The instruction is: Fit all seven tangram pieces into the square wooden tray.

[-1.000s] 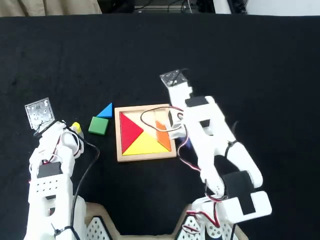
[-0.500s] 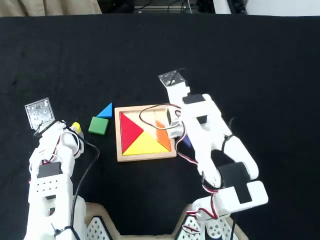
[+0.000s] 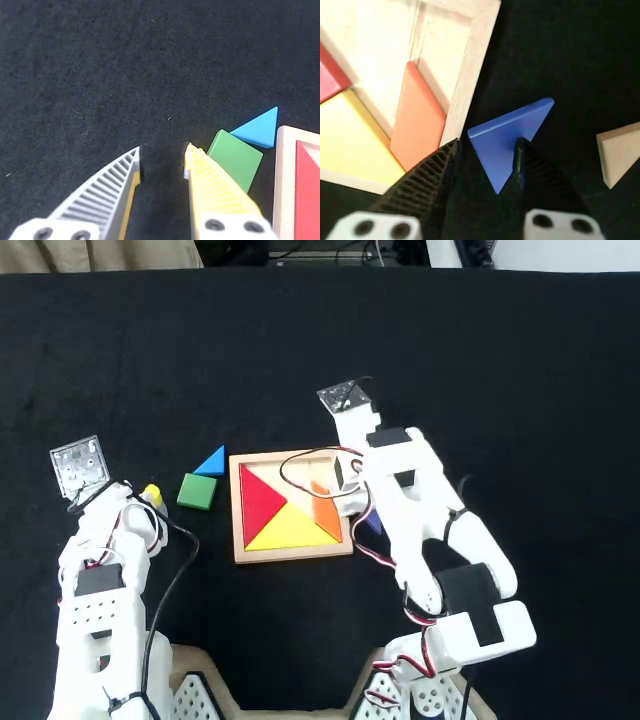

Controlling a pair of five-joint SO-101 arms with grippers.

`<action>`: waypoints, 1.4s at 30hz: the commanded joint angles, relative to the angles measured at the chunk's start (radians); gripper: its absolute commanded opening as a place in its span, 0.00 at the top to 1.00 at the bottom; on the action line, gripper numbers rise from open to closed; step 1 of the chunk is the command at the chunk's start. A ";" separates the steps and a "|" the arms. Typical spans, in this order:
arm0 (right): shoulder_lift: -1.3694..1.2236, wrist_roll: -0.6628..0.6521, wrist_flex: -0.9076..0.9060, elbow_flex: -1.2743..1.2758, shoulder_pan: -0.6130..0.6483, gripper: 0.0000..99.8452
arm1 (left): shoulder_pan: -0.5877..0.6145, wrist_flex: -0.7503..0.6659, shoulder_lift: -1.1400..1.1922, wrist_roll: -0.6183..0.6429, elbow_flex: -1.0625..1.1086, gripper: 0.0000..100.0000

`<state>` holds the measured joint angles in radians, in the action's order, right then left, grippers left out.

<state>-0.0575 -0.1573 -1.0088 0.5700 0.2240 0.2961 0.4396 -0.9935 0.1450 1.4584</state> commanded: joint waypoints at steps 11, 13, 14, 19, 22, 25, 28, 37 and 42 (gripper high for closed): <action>-0.007 -0.017 -0.029 -0.002 -0.025 0.77 | -0.013 -0.017 -0.015 0.002 -0.007 0.85; -0.007 -0.017 -0.037 -0.022 -0.023 0.77 | -0.013 -0.017 -0.015 0.002 -0.007 0.85; -0.007 -0.017 -0.037 -0.027 -0.023 0.77 | -0.013 -0.017 -0.015 0.002 -0.007 0.85; -0.013 -0.017 -0.028 -0.031 -0.023 0.77 | -0.013 -0.017 -0.015 0.002 -0.007 0.85; -0.015 -0.017 -0.028 -0.028 -0.025 0.78 | -0.013 -0.017 -0.015 0.002 -0.007 0.85; -0.015 -0.018 -0.026 -0.028 -0.025 0.82 | -0.013 -0.017 -0.015 0.002 -0.007 0.85; -0.007 -0.011 -0.028 -0.028 -0.029 0.80 | -0.013 -0.017 -0.015 0.002 -0.007 0.84; 0.171 -0.008 -0.077 -0.016 -0.023 0.79 | -0.013 -0.017 -0.015 0.002 -0.007 0.84; 0.113 -0.008 -0.046 -0.013 0.021 0.79 | -0.013 -0.017 -0.015 0.002 -0.007 0.84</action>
<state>0.0637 -0.1649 -1.0794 0.5731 0.2179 0.2961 0.4396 -0.9935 0.1450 1.4584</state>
